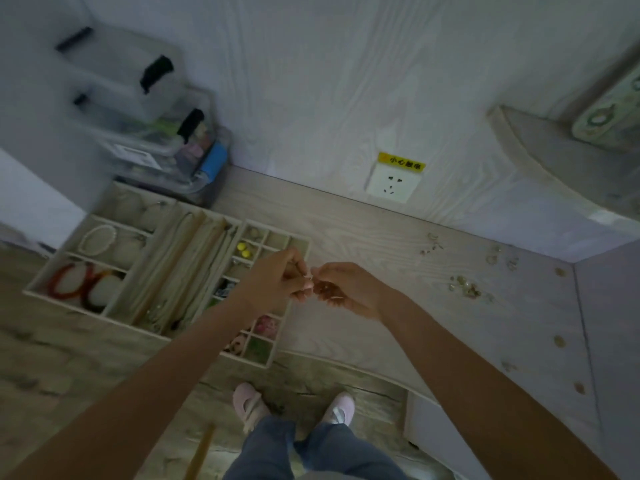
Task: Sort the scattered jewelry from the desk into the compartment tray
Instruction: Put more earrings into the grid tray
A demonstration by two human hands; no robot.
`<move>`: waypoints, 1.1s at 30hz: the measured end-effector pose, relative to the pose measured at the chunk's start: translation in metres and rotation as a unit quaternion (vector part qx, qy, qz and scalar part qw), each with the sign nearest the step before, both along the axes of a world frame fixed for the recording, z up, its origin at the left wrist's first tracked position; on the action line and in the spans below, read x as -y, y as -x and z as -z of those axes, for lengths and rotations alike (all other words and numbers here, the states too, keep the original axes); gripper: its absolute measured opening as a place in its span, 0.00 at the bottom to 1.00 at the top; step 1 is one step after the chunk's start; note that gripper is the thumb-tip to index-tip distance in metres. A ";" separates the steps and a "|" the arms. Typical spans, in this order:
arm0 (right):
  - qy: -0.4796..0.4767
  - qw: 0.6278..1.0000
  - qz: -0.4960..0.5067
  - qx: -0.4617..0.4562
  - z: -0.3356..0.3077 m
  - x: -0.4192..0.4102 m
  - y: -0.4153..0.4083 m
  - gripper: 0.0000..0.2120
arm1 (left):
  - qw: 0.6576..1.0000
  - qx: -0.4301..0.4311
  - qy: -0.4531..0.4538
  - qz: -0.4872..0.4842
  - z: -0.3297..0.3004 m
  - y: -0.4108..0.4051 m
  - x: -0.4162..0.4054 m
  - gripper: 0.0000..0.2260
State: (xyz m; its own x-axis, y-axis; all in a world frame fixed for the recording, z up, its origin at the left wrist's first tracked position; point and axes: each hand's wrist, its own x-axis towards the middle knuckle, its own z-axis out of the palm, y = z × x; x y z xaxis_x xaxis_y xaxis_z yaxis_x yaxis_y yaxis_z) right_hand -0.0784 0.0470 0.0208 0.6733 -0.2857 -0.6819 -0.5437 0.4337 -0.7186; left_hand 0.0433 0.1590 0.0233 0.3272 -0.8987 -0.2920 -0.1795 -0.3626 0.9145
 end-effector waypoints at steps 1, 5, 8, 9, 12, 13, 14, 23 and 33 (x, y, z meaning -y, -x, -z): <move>0.004 1.000 -0.023 -0.006 -0.001 -0.007 -0.008 0.09 | 1.000 0.024 0.000 0.010 -0.002 -0.009 -0.007 0.10; 0.018 0.997 -0.065 -0.022 -0.006 -0.028 -0.038 0.10 | 0.992 0.111 -0.014 0.065 -0.009 -0.041 -0.024 0.12; 0.037 0.995 -0.090 -0.039 -0.010 -0.037 -0.059 0.10 | 0.981 0.168 -0.031 0.087 -0.012 -0.059 -0.034 0.12; 0.046 0.994 -0.095 -0.041 -0.010 -0.039 -0.064 0.09 | 0.981 0.170 -0.029 0.087 -0.012 -0.064 -0.037 0.12; 0.057 0.994 -0.086 -0.035 -0.010 -0.045 -0.076 0.10 | 0.981 0.174 -0.021 0.088 -0.012 -0.077 -0.044 0.10; 0.061 0.995 -0.078 -0.029 -0.009 -0.047 -0.078 0.09 | 0.979 0.181 -0.021 0.094 -0.011 -0.080 -0.046 0.08; 0.069 0.995 -0.066 -0.023 -0.008 -0.048 -0.080 0.08 | 0.976 0.190 -0.020 0.100 -0.010 -0.084 -0.047 0.07; 0.236 0.970 0.024 -0.054 0.010 -0.059 -0.086 0.09 | 0.991 0.119 -0.043 0.051 0.011 -0.094 -0.044 0.01; 0.287 0.949 0.057 -0.119 0.027 -0.060 -0.086 0.13 | 0.991 0.092 -0.084 0.039 0.035 -0.088 -0.031 0.02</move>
State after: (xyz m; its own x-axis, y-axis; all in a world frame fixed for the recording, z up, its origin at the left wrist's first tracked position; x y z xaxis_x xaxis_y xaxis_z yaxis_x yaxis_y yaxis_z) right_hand 0.0072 0.1072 -0.0067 0.4630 -0.7176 -0.5203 -0.6927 0.0733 -0.7175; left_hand 0.1312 0.1897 -0.0119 0.3198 -0.8670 -0.3821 -0.3710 -0.4857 0.7915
